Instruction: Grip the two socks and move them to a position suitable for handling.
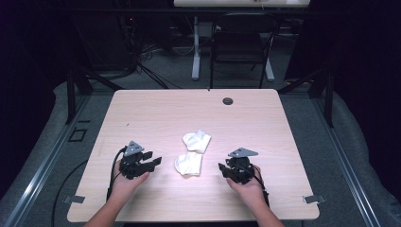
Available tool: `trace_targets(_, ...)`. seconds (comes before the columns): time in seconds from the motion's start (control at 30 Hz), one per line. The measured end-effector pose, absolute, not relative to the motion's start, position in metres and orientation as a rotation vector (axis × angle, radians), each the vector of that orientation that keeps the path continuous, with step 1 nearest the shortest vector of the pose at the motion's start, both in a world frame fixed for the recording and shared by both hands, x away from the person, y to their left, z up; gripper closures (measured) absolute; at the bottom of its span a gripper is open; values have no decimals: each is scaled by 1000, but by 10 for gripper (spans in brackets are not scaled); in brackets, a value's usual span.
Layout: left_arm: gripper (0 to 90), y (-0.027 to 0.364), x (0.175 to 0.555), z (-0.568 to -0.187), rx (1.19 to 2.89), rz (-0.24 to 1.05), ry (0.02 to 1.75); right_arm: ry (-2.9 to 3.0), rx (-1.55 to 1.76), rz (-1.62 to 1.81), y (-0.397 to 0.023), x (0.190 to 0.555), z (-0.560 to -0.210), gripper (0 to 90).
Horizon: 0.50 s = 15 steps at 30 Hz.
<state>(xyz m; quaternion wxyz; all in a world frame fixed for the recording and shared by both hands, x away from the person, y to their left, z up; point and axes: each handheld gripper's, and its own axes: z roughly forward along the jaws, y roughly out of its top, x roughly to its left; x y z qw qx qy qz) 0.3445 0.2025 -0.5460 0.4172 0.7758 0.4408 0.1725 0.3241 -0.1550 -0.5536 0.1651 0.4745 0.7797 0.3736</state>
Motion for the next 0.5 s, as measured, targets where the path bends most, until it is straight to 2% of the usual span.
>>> trace_targets(0.27,522,200,349,-549,1876,403,1118,2222,1378,1093,-138,341,-549,690)
trace_targets(0.5,546,196,339,-553,1951,399,1063,2253,1341,1109,-107,349,-545,721)
